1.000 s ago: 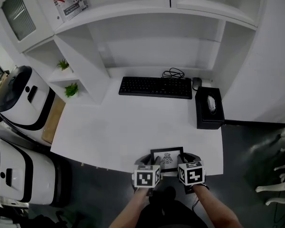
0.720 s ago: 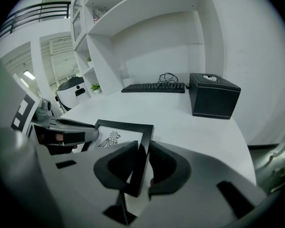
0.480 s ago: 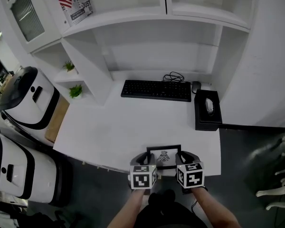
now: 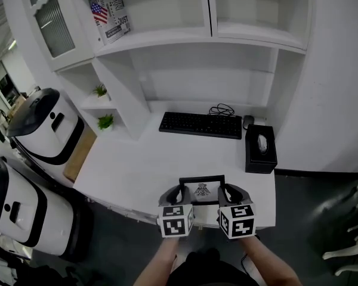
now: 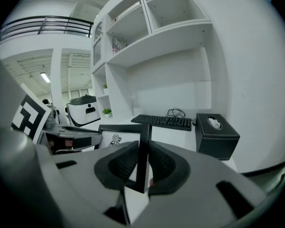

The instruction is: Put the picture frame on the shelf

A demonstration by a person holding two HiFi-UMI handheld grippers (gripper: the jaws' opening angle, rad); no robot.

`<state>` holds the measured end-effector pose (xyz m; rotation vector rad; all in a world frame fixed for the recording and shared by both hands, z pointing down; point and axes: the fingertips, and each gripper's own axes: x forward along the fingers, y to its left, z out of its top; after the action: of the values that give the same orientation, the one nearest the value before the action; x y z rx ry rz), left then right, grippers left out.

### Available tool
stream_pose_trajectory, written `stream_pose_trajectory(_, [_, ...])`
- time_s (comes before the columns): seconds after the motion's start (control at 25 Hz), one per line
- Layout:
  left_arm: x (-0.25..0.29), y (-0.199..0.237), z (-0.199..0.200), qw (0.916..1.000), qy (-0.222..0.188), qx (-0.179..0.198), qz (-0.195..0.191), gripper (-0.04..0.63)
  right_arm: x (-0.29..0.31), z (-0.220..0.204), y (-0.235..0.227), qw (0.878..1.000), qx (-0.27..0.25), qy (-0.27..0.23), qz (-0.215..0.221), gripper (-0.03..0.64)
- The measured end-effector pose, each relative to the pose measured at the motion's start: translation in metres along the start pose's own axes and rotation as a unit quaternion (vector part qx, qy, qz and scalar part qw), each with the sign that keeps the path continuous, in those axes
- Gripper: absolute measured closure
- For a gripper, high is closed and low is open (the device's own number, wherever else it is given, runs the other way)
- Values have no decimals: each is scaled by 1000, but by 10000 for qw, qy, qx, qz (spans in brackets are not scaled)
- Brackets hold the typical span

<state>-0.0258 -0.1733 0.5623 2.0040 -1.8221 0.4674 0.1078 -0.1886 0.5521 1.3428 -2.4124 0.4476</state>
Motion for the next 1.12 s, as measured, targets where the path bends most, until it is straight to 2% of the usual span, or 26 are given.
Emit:
stream_pose_trajectory(0.44, [-25,8,59,9962,-819,143,270,526,-15,55,11,9967,-175,-778,124,554])
stream_pose_trajectory(0.72, [-44,18,103,9900,-1317,306,402,529,-24,96,23,9916,-272,-1250,197,555])
stream_pose_trajectory(1.12, [-50,66,184,9799,-1890,545,334,529,-5,175,56,9834,-320,-1784,121,560])
